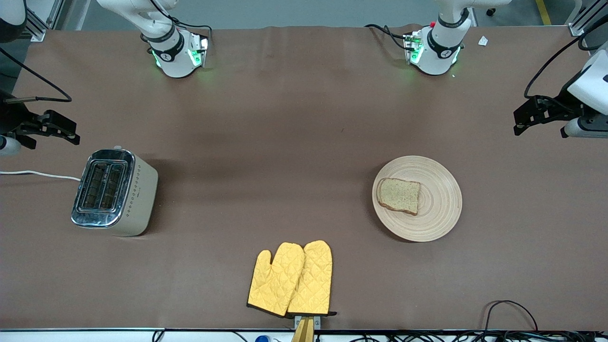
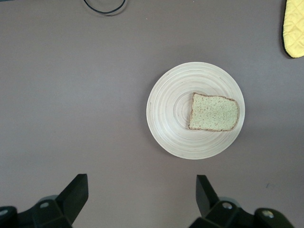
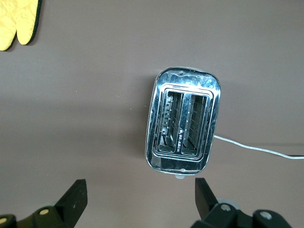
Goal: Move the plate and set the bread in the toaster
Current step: 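Move the left gripper down to the wooden plate's rim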
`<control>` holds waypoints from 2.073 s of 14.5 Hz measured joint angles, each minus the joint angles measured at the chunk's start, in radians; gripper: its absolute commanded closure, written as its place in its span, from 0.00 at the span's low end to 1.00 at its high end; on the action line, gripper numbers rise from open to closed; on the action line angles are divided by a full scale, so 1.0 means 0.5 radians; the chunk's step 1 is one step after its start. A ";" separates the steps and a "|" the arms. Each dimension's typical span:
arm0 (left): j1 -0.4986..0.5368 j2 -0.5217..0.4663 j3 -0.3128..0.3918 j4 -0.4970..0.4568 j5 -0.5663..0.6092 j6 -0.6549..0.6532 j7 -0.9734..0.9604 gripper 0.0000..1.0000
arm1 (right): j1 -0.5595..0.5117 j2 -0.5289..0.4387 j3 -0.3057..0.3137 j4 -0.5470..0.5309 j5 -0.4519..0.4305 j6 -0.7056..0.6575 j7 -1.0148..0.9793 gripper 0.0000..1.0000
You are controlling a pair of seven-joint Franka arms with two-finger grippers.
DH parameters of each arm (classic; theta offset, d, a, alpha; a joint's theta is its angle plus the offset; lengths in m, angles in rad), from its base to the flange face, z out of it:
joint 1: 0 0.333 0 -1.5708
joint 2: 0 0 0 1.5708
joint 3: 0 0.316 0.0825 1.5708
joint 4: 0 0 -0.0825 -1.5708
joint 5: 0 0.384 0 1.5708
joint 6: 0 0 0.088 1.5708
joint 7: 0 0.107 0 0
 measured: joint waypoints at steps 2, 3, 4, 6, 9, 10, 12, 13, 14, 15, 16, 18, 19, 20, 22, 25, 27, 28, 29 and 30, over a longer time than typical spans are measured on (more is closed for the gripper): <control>0.000 0.000 0.000 0.000 0.000 0.000 0.000 0.00 | 0.000 0.000 0.000 0.000 0.000 0.000 0.000 0.00; -0.001 0.000 0.000 0.000 0.000 0.000 0.000 0.00 | 0.000 0.000 0.000 0.000 0.000 0.000 0.000 0.00; -0.002 0.000 0.000 0.000 0.000 0.000 0.000 0.00 | 0.000 0.000 0.000 0.000 0.000 0.001 0.000 0.00; -0.002 0.004 0.000 0.000 -0.007 -0.002 0.000 0.00 | 0.000 0.000 0.000 0.001 0.000 0.003 0.000 0.00; 0.006 0.051 0.000 -0.011 -0.061 -0.011 0.000 0.00 | 0.000 0.000 0.000 0.001 0.000 0.003 0.000 0.00; 0.024 0.087 0.000 -0.015 -0.124 -0.013 0.001 0.00 | 0.000 0.000 0.000 0.001 0.000 0.003 0.000 0.00; 0.124 0.191 0.003 -0.029 -0.321 -0.015 0.005 0.00 | 0.000 0.000 0.000 0.002 0.000 0.003 0.000 0.00; 0.194 0.264 0.005 -0.034 -0.409 -0.009 0.024 0.00 | 0.001 0.000 0.001 0.002 0.000 0.003 0.000 0.00; 0.264 0.352 0.006 -0.038 -0.480 0.015 0.059 0.00 | 0.001 0.000 0.001 0.003 0.000 0.003 0.000 0.00; 0.329 0.454 0.008 -0.040 -0.551 0.057 0.132 0.00 | 0.001 0.000 0.001 0.003 0.000 0.003 0.000 0.00; 0.387 0.565 0.009 -0.043 -0.632 0.106 0.232 0.00 | 0.001 0.000 0.001 0.003 0.000 0.003 0.000 0.00; 0.493 0.801 0.012 -0.048 -0.802 0.185 0.447 0.00 | 0.001 0.000 0.002 0.004 0.000 0.004 0.000 0.00; 0.545 0.917 0.012 -0.048 -0.885 0.217 0.562 0.00 | 0.001 0.000 0.002 0.004 0.000 0.004 0.000 0.00; 0.595 1.022 0.012 -0.047 -0.961 0.235 0.681 0.00 | 0.001 0.000 0.002 0.004 0.000 0.004 0.000 0.00; 0.665 1.202 0.013 -0.040 -1.085 0.248 0.895 0.00 | 0.001 0.000 0.003 0.004 0.000 0.004 0.000 0.00; 0.669 1.362 0.004 -0.019 -1.240 0.285 1.092 0.00 | 0.001 0.000 0.003 0.004 0.000 0.004 0.000 0.00; 0.653 1.418 -0.006 -0.013 -1.312 0.328 1.169 0.00 | 0.001 0.000 0.003 0.004 0.000 0.004 0.000 0.00; 0.648 1.443 -0.007 -0.011 -1.345 0.350 1.213 0.00 | 0.001 0.000 0.002 0.004 0.000 0.004 0.000 0.00; 0.646 1.466 -0.007 -0.010 -1.379 0.363 1.246 0.00 | 0.001 0.000 0.002 0.004 0.000 0.004 0.000 0.00; 0.647 1.488 -0.007 -0.009 -1.408 0.370 1.269 0.00 | 0.001 0.000 0.002 0.004 0.000 0.004 0.000 0.00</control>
